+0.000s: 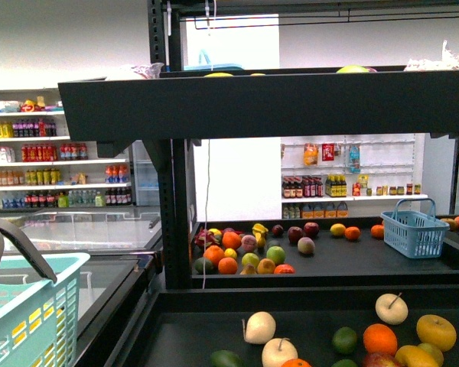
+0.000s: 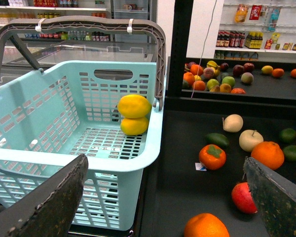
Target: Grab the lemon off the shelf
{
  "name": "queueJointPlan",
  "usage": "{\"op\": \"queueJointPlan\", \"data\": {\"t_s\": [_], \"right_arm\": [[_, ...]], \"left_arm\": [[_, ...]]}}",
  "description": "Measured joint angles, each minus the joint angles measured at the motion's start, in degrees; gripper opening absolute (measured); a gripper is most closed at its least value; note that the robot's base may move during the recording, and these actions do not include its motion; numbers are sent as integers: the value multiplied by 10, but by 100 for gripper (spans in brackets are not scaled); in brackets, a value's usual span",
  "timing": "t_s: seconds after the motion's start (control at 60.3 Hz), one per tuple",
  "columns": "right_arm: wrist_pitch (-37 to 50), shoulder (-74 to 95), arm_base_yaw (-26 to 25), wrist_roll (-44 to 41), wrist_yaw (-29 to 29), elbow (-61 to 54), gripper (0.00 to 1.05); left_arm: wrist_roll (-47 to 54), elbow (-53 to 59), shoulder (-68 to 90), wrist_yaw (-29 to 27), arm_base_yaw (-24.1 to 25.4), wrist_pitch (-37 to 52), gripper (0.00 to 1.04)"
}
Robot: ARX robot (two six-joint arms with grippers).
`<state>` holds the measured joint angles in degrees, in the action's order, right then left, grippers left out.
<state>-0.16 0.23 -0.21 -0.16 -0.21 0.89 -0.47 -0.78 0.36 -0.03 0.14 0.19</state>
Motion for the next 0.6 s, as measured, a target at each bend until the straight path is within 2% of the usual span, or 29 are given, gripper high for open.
{"op": "queueJointPlan", "data": {"t_s": [0.597], "right_arm": [[0,0,0,0,0,0,97]], "left_arm": [[0,0,0,0,0,0,97]]}}
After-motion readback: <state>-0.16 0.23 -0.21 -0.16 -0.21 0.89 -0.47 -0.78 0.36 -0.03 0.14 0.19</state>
